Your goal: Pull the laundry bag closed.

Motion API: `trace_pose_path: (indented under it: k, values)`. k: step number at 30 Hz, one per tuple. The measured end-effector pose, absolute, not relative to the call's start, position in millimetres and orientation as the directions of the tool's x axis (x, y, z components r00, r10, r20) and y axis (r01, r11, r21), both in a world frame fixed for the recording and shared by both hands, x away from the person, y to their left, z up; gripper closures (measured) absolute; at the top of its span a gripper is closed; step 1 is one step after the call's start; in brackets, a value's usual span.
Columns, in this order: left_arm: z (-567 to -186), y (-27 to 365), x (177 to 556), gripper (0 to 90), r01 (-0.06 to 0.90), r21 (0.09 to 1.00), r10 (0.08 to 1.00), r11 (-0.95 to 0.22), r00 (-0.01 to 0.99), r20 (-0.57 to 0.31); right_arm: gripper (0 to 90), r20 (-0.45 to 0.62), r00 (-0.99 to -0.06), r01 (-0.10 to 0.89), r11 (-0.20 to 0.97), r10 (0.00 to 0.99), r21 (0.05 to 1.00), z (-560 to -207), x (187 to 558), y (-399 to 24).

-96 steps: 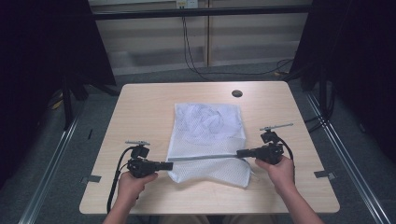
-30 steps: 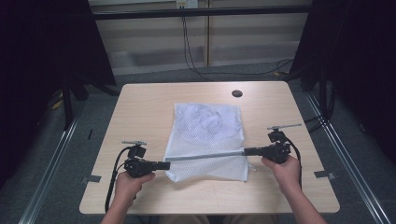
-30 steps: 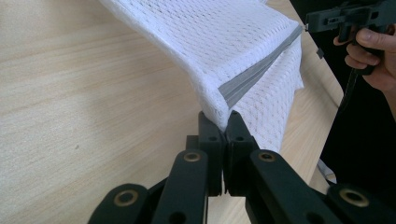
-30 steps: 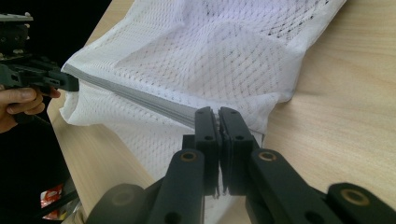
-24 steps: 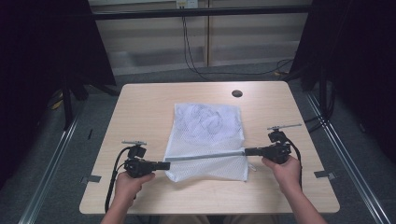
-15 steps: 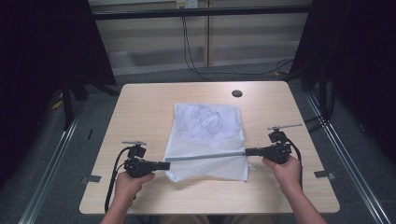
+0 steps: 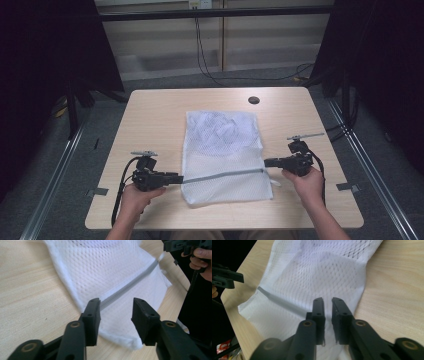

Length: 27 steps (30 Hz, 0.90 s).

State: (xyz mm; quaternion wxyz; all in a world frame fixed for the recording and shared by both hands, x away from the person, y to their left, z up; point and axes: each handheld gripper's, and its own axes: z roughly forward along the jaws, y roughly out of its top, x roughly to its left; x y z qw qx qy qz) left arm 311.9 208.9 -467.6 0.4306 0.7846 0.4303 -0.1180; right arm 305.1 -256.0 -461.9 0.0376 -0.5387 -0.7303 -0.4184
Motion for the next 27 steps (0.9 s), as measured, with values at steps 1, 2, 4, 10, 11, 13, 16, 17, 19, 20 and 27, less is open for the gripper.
trace_pose_path:
  k: [1,2,4,10,11,13,16,17,19,20,27]
  values:
    - [-467.5,208.8,312.1,55.8,0.769,0.579,0.576,-0.269,0.611,-0.543,77.9,0.505,-0.415,0.819,0.069,0.757,0.570,-462.0,305.1,-255.6]
    - [-467.4,208.3,311.9,54.8,0.766,0.584,0.578,-0.269,0.613,-0.538,76.4,0.501,-0.416,0.819,0.074,0.759,0.569,-462.2,305.1,-255.2]
    - [-466.5,208.7,312.0,51.7,0.766,0.586,0.584,-0.265,0.611,-0.534,72.4,0.499,-0.413,0.819,0.071,0.762,0.569,-462.1,305.1,-254.3]
    - [-464.2,208.2,311.5,37.3,0.739,0.621,0.616,-0.263,0.624,-0.481,55.2,0.473,-0.408,0.808,0.067,0.781,0.586,-461.8,305.6,-254.2]
    - [-464.0,208.6,311.8,34.8,0.729,0.630,0.620,-0.265,0.630,-0.468,52.4,0.471,-0.408,0.806,0.067,0.782,0.588,-461.9,305.8,-254.4]
    - [-463.6,208.6,311.5,29.4,0.718,0.645,0.631,-0.262,0.633,-0.448,46.8,0.467,-0.406,0.804,0.064,0.786,0.591,-461.7,306.0,-254.2]
    - [-463.5,209.5,312.2,19.6,0.695,0.677,0.642,-0.243,0.638,-0.424,36.1,0.455,-0.394,0.804,0.060,0.798,0.591,-462.0,306.9,-254.7]
    - [-463.4,210.8,312.6,17.1,0.680,0.689,0.647,-0.250,0.647,-0.404,31.0,0.446,-0.390,0.802,0.059,0.806,0.594,-462.3,307.3,-255.4]
    - [-463.3,211.1,312.7,14.6,0.672,0.695,0.649,-0.256,0.652,-0.392,24.6,0.436,-0.380,0.798,0.050,0.816,0.600,-462.8,308.2,-257.1]
    - [-463.4,210.4,312.3,14.2,0.670,0.699,0.652,-0.252,0.651,-0.389,23.3,0.433,-0.373,0.800,0.048,0.821,0.599,-463.0,308.5,-258.0]
    - [-465.9,208.5,315.8,12.7,0.675,0.689,0.657,-0.265,0.649,-0.383,20.9,0.421,-0.373,0.804,0.061,0.827,0.592,-464.7,309.4,-259.5]
